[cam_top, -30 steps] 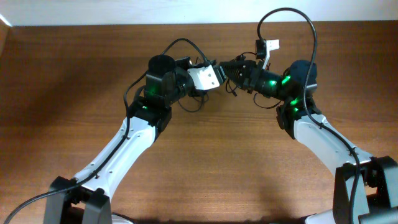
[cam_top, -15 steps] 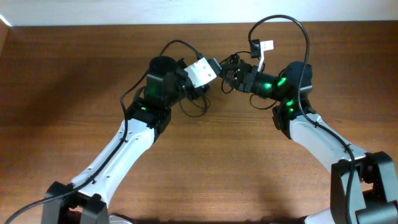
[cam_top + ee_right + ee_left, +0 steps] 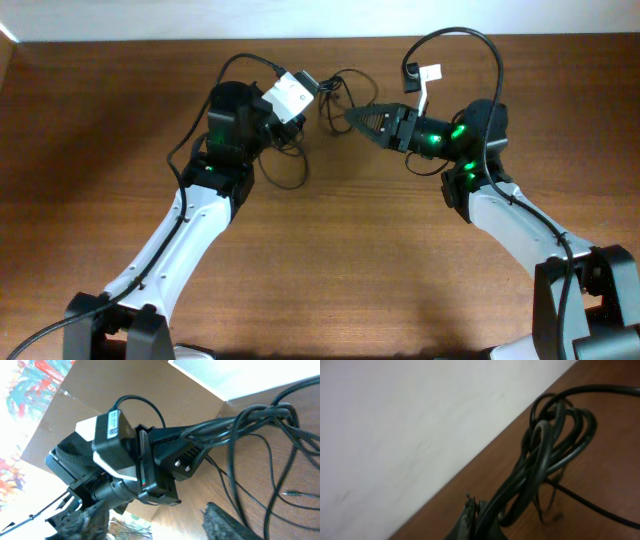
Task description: Untangle cables
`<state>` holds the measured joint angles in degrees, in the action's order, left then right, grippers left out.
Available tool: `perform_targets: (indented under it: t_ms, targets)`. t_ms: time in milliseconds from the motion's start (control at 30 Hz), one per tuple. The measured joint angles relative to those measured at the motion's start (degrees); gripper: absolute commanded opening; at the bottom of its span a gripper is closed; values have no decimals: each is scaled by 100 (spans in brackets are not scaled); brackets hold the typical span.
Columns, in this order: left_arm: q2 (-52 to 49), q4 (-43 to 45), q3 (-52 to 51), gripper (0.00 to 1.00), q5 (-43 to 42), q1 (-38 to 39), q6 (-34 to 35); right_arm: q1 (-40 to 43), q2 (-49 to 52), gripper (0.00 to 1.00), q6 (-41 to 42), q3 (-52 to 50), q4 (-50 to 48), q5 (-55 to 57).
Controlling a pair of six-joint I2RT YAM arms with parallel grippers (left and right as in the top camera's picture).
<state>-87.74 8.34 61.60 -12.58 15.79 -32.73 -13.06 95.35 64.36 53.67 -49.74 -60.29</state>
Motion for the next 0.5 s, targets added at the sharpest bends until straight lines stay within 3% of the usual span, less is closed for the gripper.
perform_targets:
  t_ms: [100, 233, 367, 400, 500]
  targets:
    - [0, 52, 0, 0, -468, 81, -706, 0, -2, 80, 188, 0, 0, -26]
    - [0, 52, 0, 0, -612, 138, -1569, 0, -4, 80, 890, 0, 0, -72]
    - [0, 52, 0, 0, -612, 184, -1912, 0, -4, 63, 1646, 0, -2, -92]
    - [0, 52, 0, 0, -612, 225, -1987, 0, -4, 52, 1832, 0, 0, -98]
    - [0, 55, 0, 0, -610, 426, -2208, 0, -4, 37, 2243, 0, 4, -122]
